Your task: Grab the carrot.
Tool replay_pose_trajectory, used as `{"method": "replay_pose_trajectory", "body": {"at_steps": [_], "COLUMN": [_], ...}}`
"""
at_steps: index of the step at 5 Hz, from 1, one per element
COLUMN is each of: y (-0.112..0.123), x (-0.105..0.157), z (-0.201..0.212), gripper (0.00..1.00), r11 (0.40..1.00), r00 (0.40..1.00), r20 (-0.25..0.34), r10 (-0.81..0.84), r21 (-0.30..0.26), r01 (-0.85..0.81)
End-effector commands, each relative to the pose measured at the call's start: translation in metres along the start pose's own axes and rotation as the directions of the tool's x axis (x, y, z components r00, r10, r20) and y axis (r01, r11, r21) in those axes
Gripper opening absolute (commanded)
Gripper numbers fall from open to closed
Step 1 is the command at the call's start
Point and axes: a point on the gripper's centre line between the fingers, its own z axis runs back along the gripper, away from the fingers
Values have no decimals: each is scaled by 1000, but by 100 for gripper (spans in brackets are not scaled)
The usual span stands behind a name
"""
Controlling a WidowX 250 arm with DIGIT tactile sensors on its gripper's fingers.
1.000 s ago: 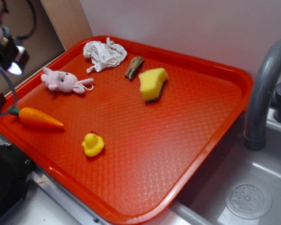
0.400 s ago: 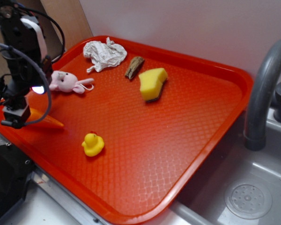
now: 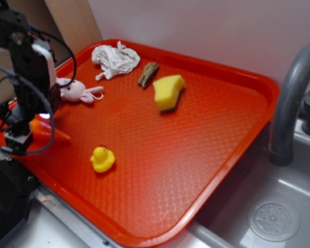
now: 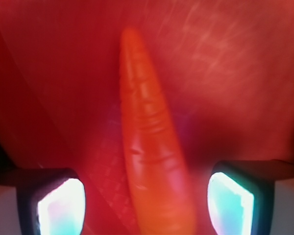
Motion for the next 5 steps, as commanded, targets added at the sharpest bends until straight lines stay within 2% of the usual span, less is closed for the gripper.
{"method": "replay_pose_trajectory", "body": {"at_steps": [1,2,3,4,5], "y": [6,8,15,20,29], "x": [3,-1,-6,-6,0], "z": [-13,-12,-3,5,41], "gripper": [100,0,0,0,0], "r11": [995,985,964,925,833], "r00": [999,991,961,914,810], "r20": [-21,45,128,172,206], "r10": [26,126,243,367,549], "r21": [97,109,79,36,-58], "r01": [-24,-130,-254,-378,-550]}}
